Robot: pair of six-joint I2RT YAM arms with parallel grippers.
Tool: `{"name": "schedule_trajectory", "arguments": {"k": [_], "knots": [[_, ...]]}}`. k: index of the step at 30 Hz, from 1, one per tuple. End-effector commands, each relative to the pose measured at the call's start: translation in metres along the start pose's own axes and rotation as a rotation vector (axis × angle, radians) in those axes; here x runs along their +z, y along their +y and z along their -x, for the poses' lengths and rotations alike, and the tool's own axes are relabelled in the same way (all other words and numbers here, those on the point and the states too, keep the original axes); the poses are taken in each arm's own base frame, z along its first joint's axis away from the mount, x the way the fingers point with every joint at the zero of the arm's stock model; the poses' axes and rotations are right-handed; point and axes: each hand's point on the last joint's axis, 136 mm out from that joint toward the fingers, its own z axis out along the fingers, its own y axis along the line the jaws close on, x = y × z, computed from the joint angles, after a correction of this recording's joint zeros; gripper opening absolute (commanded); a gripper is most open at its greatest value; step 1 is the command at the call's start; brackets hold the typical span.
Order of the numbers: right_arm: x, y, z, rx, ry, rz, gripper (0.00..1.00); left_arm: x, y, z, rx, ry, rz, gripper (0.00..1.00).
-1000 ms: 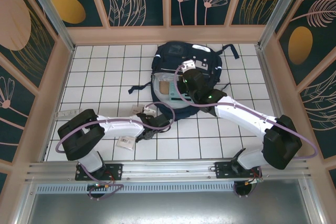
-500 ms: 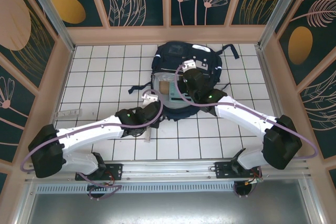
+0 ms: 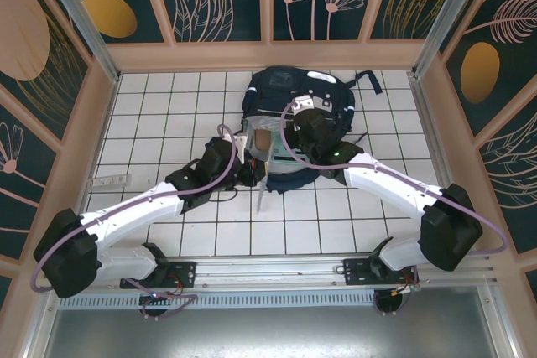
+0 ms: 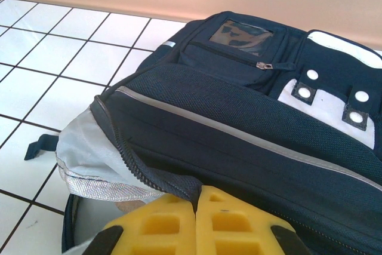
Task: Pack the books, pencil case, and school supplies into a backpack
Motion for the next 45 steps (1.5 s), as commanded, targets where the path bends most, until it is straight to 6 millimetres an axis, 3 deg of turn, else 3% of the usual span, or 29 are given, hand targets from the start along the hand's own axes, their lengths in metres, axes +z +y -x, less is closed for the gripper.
{"name": "schedule_trajectory", "arguments": {"k": [1, 7, 20, 30, 35, 45], "knots": [[-0.006, -0.008, 0.026, 0.064, -0.085, -0.015, 0.05, 0.001, -0.03, 0.015, -0.07, -0.021, -0.233, 0.0], [-0.007, -0.007, 0.026, 0.063, -0.081, -0.014, 0.05, 0.014, -0.01, 0.022, -0.112, -0.035, -0.196, 0.0], [-0.007, -0.005, 0.028, 0.062, -0.08, -0.007, 0.05, 0.041, 0.068, 0.039, -0.309, -0.044, -0.052, 0.0], [-0.006, -0.004, 0.039, 0.048, -0.097, -0.014, 0.05, 0.048, 0.096, 0.039, -0.403, -0.035, 0.028, 0.0], [-0.004, 0.002, 0.04, 0.055, -0.096, 0.012, 0.05, 0.044, 0.109, 0.057, -0.473, -0.107, 0.038, 0.0], [-0.001, 0.008, 0.034, 0.038, -0.077, 0.014, 0.05, 0.054, 0.11, 0.112, -0.563, -0.273, 0.013, 0.0]]}}
